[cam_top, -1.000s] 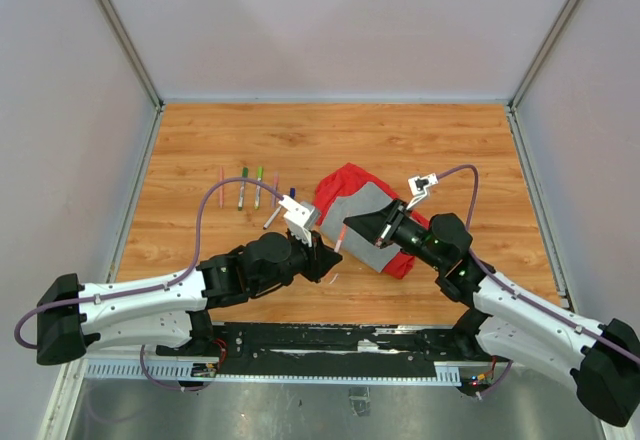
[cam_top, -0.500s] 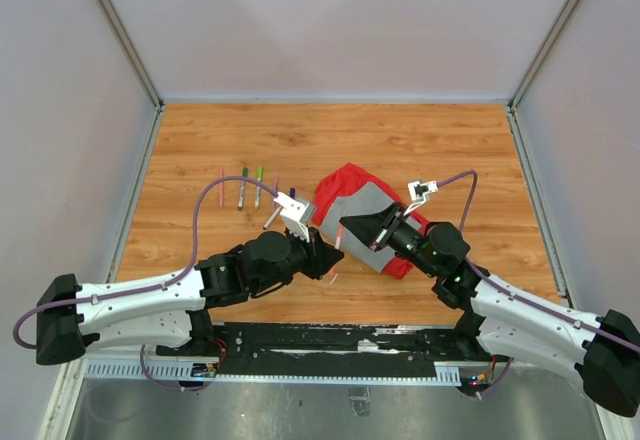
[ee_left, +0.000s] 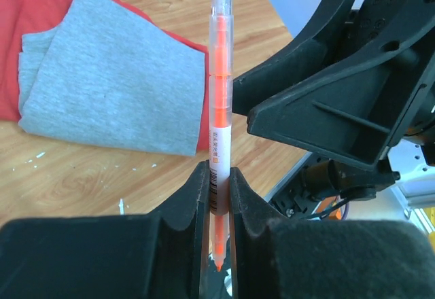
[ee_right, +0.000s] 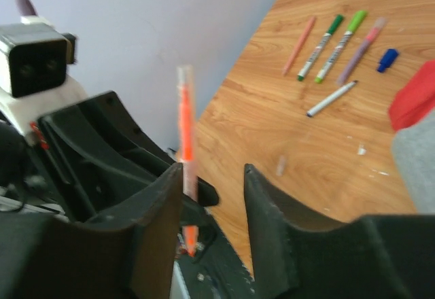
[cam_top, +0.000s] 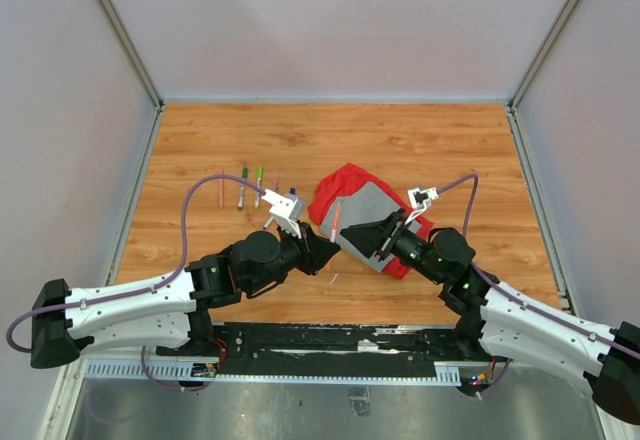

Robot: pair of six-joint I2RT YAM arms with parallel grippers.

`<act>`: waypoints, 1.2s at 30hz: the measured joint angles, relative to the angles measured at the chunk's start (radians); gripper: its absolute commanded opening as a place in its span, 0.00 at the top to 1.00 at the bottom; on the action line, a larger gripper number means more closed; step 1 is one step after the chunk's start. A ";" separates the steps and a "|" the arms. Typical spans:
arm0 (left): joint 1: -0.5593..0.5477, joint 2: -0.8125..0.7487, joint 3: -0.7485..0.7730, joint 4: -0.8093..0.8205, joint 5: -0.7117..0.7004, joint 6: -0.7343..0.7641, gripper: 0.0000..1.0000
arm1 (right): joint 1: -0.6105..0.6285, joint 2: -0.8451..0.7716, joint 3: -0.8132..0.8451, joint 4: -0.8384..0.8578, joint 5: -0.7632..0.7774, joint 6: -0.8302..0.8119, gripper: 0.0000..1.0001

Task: Insert the pens into the pen caps
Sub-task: Insert the pen cap onto the pen, then press the pen cap onto the pen.

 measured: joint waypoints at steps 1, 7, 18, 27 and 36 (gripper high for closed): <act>0.000 -0.006 0.000 0.000 -0.006 0.000 0.99 | 0.000 -0.015 0.001 -0.027 0.000 -0.007 0.48; 0.000 -0.024 0.000 0.000 -0.028 0.002 0.99 | 0.000 -0.119 0.061 -0.215 0.063 -0.081 0.39; 0.000 -0.023 0.000 -0.009 -0.014 0.046 1.00 | -0.001 0.007 0.473 -0.557 0.133 -0.176 0.38; 0.000 -0.023 0.000 -0.009 0.020 0.075 0.99 | -0.002 0.164 0.557 -0.649 0.024 -0.185 0.45; 0.000 -0.018 0.000 -0.008 0.055 0.088 0.99 | -0.002 0.213 0.558 -0.649 -0.052 -0.183 0.67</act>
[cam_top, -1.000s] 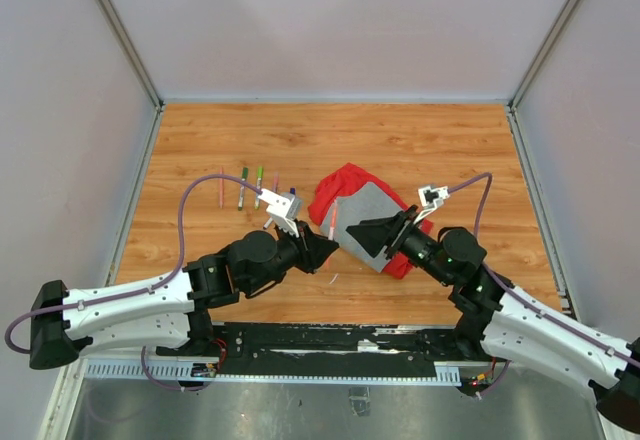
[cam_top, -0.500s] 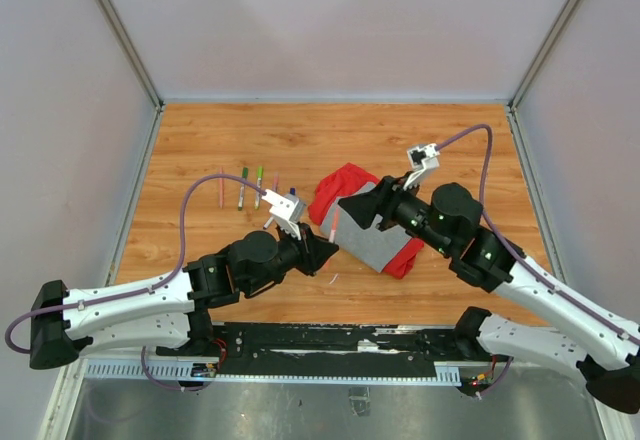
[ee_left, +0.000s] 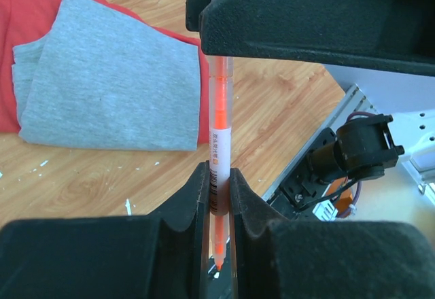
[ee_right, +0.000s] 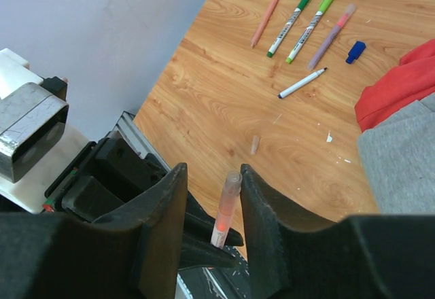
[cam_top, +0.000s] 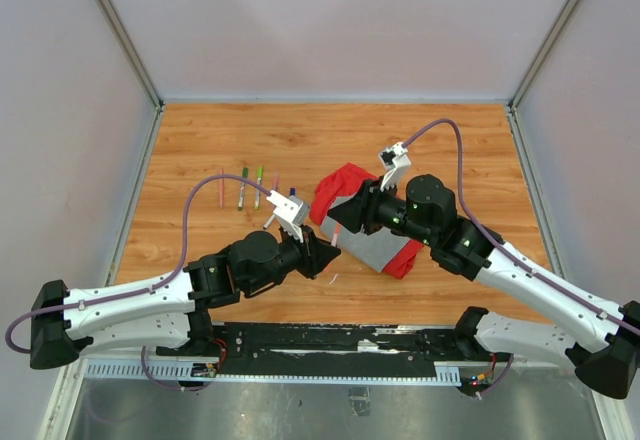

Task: Insert the pens into the pen caps
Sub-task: Press the pen cap onto the pen.

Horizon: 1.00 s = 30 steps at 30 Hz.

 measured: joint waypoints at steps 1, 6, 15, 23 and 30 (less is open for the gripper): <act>0.000 0.000 0.000 0.000 0.001 0.001 0.99 | 0.000 0.000 0.000 -0.001 0.000 0.000 0.70; 0.000 0.000 0.000 0.004 0.003 0.003 0.99 | -0.007 0.000 -0.001 -0.005 0.002 0.000 0.85; 0.000 0.003 0.000 -0.026 0.008 0.002 0.99 | -0.008 -0.014 -0.067 0.052 0.003 0.029 0.99; -0.002 0.003 0.004 -0.093 0.031 0.002 1.00 | 0.007 -0.065 -0.201 0.167 0.025 0.080 0.99; -0.006 -0.006 0.008 -0.153 0.044 -0.002 1.00 | 0.077 -0.077 -0.259 0.227 0.117 0.111 0.99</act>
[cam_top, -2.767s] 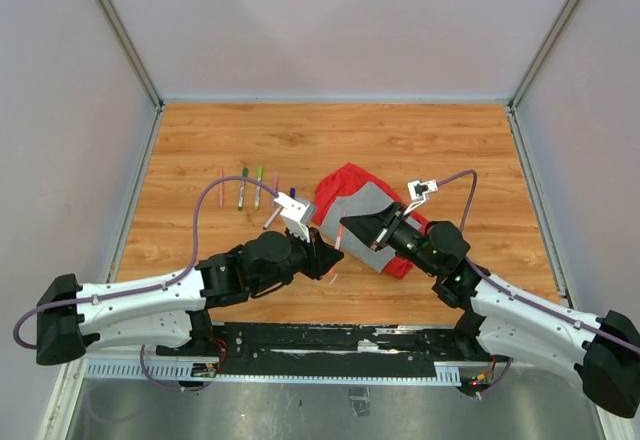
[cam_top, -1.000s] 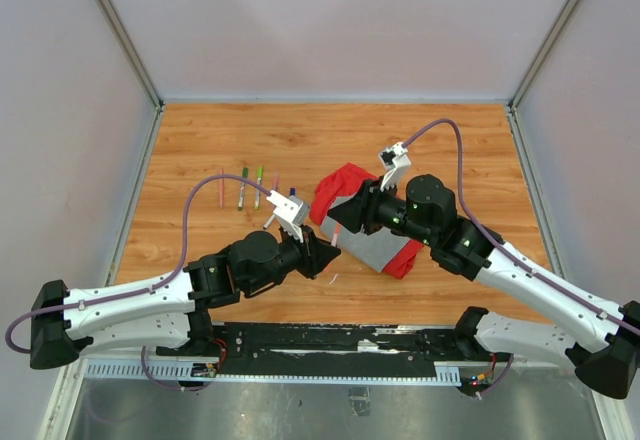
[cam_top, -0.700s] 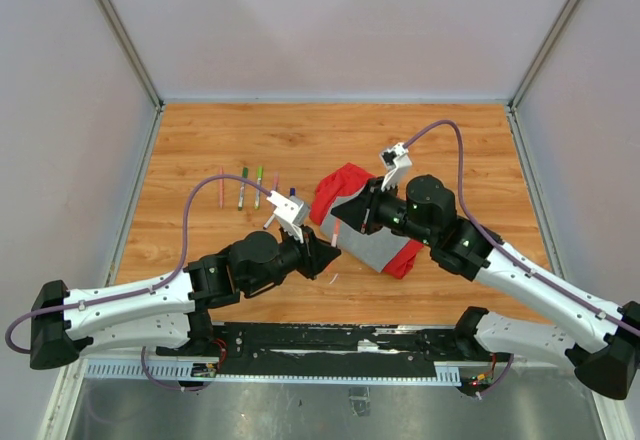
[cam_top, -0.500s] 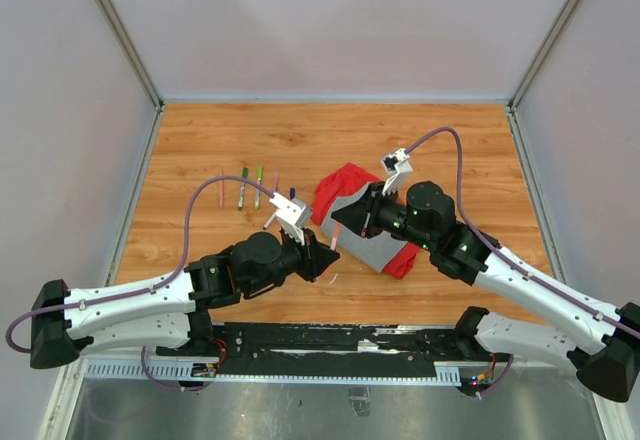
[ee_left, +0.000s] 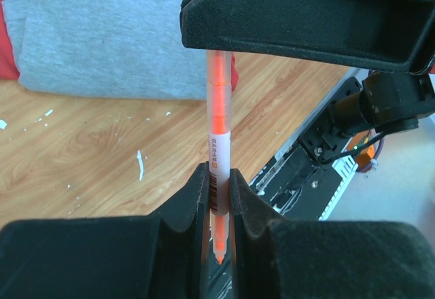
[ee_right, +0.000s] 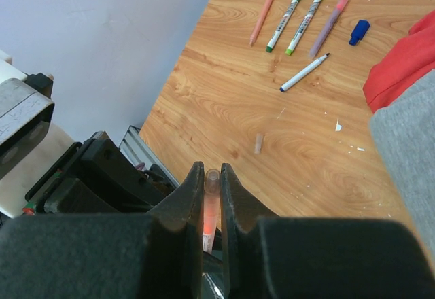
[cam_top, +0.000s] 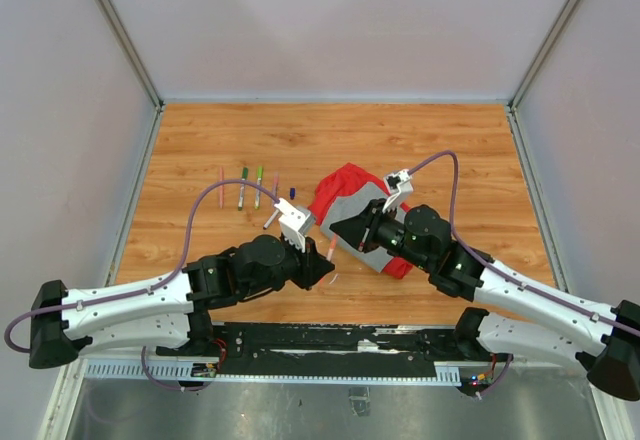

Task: Insert the pens into the pen caps
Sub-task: Press the pen cap onto the pen.

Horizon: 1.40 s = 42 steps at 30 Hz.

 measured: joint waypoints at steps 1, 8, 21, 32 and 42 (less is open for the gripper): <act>-0.002 -0.003 0.003 -0.008 0.001 0.000 1.00 | 0.012 0.000 -0.002 0.003 0.016 0.003 1.00; -0.003 -0.007 0.049 -0.077 0.005 -0.009 0.99 | 0.070 0.006 -0.019 0.054 0.103 0.026 1.00; -0.010 -0.011 0.076 -0.162 0.005 -0.004 0.99 | 0.167 0.017 -0.056 0.128 0.224 0.026 0.99; -0.013 -0.011 0.076 -0.194 0.003 -0.002 1.00 | 0.202 0.042 -0.084 0.190 0.274 0.033 0.99; -0.013 0.019 0.112 -0.151 0.002 0.000 0.99 | 0.227 -0.022 -0.020 0.094 0.369 -0.046 0.97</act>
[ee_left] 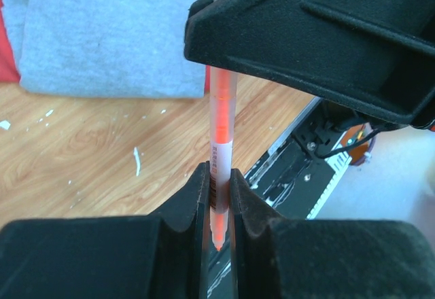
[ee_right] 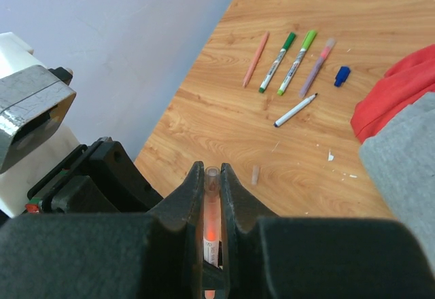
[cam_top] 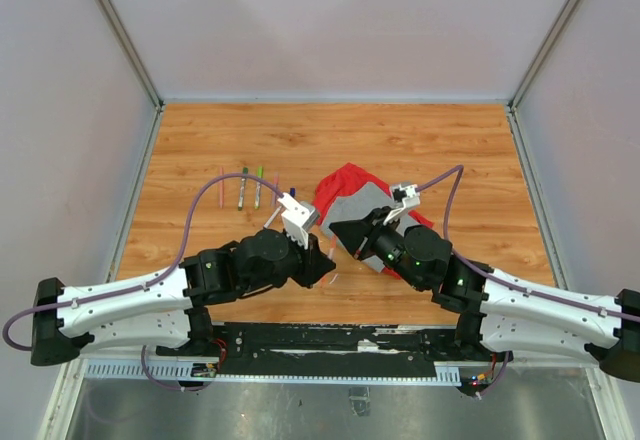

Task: Insert the pens into the pen caps
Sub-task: Press the pen cap onto the pen.

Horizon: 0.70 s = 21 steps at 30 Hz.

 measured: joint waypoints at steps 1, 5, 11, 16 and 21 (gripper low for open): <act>0.000 0.002 0.002 0.012 0.001 0.000 1.00 | 0.002 -0.014 0.006 -0.014 0.010 -0.013 0.97; -0.001 0.005 0.002 0.077 0.009 -0.003 0.99 | 0.002 -0.056 0.045 -0.082 0.035 -0.054 0.79; 0.016 0.002 0.002 0.192 -0.028 -0.026 1.00 | 0.002 -0.109 0.095 -0.208 0.041 -0.129 0.63; 0.017 0.001 0.001 0.223 -0.040 -0.038 1.00 | 0.002 -0.172 0.098 -0.259 0.042 -0.171 0.58; 0.017 -0.003 0.001 0.238 -0.046 -0.042 1.00 | 0.002 -0.214 0.096 -0.265 0.037 -0.170 0.58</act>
